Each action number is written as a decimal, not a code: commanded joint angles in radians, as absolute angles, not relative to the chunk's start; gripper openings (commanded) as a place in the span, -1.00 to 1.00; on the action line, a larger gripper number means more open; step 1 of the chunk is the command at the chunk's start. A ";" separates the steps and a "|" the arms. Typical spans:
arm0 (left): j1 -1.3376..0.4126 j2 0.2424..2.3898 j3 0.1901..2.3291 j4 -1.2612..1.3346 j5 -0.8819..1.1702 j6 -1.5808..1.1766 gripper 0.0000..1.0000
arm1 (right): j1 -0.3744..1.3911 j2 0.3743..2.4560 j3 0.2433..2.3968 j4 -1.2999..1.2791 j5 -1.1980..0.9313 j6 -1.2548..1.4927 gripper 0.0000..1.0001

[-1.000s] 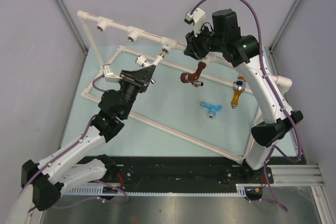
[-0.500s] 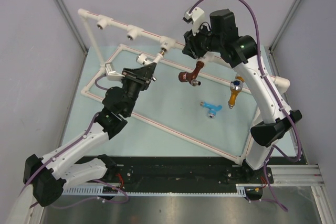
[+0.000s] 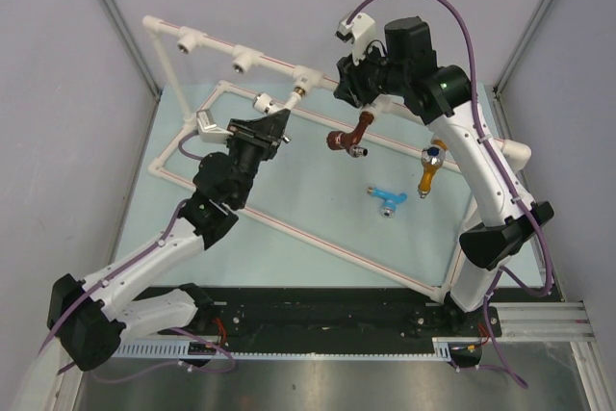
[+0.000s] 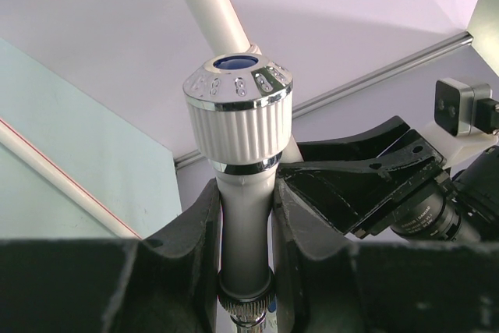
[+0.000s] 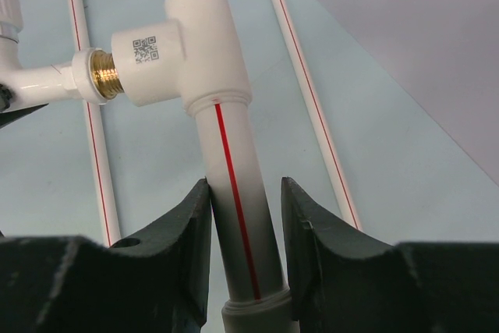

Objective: Install the water faucets

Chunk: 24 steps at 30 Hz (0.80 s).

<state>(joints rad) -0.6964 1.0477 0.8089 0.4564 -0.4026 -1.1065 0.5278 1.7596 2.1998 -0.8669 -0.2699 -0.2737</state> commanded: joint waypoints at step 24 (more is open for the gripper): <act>-0.761 1.129 0.917 0.538 -0.523 -1.054 -1.00 | 0.532 1.749 2.151 -0.792 -0.167 -0.179 -1.00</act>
<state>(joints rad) -0.7448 1.1095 0.8597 0.4671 -0.5190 -1.0813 0.5243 1.7535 2.1658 -0.8116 -0.2699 -0.2813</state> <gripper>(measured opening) 0.287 0.393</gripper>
